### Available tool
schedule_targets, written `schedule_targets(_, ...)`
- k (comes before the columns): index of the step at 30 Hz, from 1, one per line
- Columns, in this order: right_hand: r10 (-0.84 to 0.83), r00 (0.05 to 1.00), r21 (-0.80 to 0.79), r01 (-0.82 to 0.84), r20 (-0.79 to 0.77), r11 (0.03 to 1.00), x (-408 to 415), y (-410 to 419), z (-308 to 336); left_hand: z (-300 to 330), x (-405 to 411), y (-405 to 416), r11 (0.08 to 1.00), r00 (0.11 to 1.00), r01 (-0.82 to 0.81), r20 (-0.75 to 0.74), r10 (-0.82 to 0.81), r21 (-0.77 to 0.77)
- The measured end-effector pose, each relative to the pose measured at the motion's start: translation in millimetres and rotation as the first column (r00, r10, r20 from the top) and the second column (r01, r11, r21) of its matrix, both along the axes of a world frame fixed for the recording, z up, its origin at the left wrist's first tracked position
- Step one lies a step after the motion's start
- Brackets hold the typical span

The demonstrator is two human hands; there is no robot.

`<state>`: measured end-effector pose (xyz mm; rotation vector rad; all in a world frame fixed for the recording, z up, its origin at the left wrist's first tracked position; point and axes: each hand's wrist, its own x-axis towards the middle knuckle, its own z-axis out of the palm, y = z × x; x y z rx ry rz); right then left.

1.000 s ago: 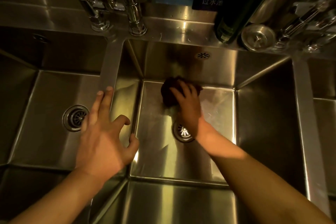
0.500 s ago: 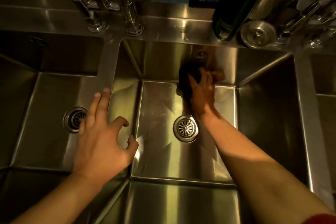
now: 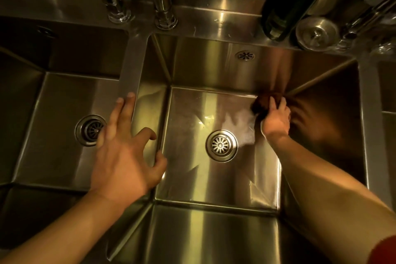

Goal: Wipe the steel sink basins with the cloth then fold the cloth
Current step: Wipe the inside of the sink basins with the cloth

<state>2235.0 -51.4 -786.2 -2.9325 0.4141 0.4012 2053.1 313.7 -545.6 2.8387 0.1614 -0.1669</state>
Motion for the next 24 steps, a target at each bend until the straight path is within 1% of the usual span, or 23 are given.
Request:
schedule_targets(2,-0.022,1.0,0.022,0.023,-0.008,0.999,0,12,-5,-1,0,1,1.0,1.0,0.0,0.004,0.0,0.012)
schedule_targets(5,-0.093,0.996,0.129,0.091,0.009,0.988,-4,49,-16,-2,0,1,1.0,1.0,0.002,0.009,-0.002,0.012)
schedule_targets(6,-0.08,0.997,0.144,0.077,0.009,0.987,-4,64,-19,-2,0,1,1.0,1.0,-0.002,0.012,0.002,0.01)
schedule_targets(9,0.115,0.993,0.147,-0.113,-0.004,0.983,-12,120,-14,-2,0,-1,1.0,1.0,-0.013,0.005,0.013,0.013)
schedule_targets(12,0.279,0.96,0.23,-0.273,0.007,0.934,-25,175,-12,-2,0,0,1.0,1.0,-0.008,0.008,0.008,0.015)
schedule_targets(15,0.489,0.872,0.229,-0.477,0.003,0.849,-44,209,-15,-1,0,0,1.0,1.0,0.004,0.002,-0.004,0.019)
schedule_targets(18,0.633,0.774,0.243,-0.614,-0.003,0.751,-70,225,-13,0,1,0,0.999,1.0,-0.003,-0.024,0.004,0.034)
schedule_targets(22,0.798,0.603,0.286,-0.766,0.007,0.576,-126,226,-21,0,2,0,0.999,1.0,0.003,-0.021,-0.002,0.032)
schedule_targets(24,0.867,0.494,0.309,-0.836,0.065,0.454,-159,216,-24,0,1,0,1.0,1.0,0.008,-0.022,-0.007,0.026)
